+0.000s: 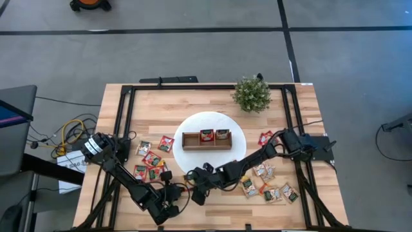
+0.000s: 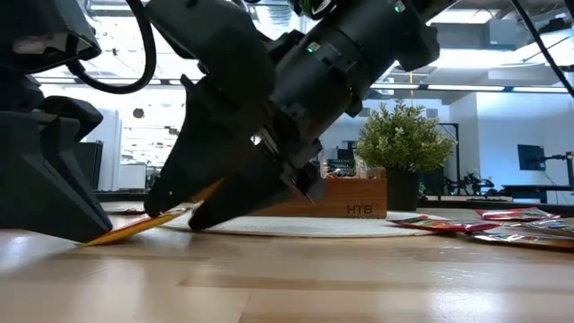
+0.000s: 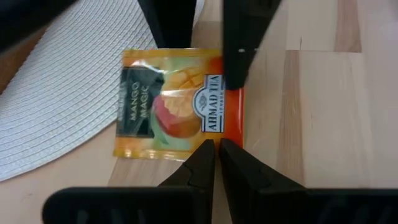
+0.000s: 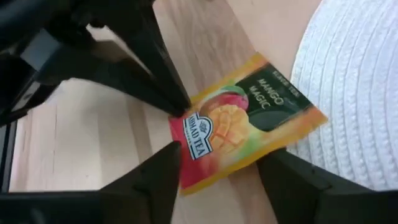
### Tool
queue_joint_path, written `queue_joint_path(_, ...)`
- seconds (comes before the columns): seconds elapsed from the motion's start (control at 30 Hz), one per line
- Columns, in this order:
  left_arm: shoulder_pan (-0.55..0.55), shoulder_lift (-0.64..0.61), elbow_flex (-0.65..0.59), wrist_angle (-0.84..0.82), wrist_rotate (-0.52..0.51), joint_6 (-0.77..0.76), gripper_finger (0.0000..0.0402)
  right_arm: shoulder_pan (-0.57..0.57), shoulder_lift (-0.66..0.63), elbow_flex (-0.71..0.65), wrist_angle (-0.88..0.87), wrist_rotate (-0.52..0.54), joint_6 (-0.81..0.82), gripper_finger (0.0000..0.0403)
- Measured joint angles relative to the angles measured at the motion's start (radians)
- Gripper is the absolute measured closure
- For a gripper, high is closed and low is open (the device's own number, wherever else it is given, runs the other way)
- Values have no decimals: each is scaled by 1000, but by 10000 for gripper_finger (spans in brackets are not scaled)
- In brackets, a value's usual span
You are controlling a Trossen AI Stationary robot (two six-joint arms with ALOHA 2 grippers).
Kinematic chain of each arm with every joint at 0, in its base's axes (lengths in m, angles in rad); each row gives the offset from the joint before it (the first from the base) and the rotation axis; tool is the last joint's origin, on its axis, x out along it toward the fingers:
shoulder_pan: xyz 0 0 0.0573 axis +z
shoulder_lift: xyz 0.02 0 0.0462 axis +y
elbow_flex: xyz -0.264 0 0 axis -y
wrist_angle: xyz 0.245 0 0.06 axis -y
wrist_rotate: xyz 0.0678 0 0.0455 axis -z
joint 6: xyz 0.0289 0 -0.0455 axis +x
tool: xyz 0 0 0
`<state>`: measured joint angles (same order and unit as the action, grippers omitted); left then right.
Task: Pick & Place Tea
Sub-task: Put the orange tea bag into the left section of the wooden organizer
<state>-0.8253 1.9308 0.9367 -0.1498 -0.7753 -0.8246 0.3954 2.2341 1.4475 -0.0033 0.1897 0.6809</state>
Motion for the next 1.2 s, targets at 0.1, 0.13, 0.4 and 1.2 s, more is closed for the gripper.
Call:
queue_joint_path(0.1, 0, 0, 0, 4, -1, 1, 378, 4, 0, 0, -1, 32, -4, 261)
queue_joint_path(0.13, 0, 0, 0, 4, -3, 4, 378, 7, 0, 0, -3, 45, -13, 280)
queue_joint_path(0.4, -22, -85, 1, -44, -67, 3, 365, 32, -1, 1, -12, 169, -135, 393)
queue_joint_path(1.2, -102, -125, -85, -263, -549, -447, 196, 103, -3, -76, 181, 520, -296, 402)
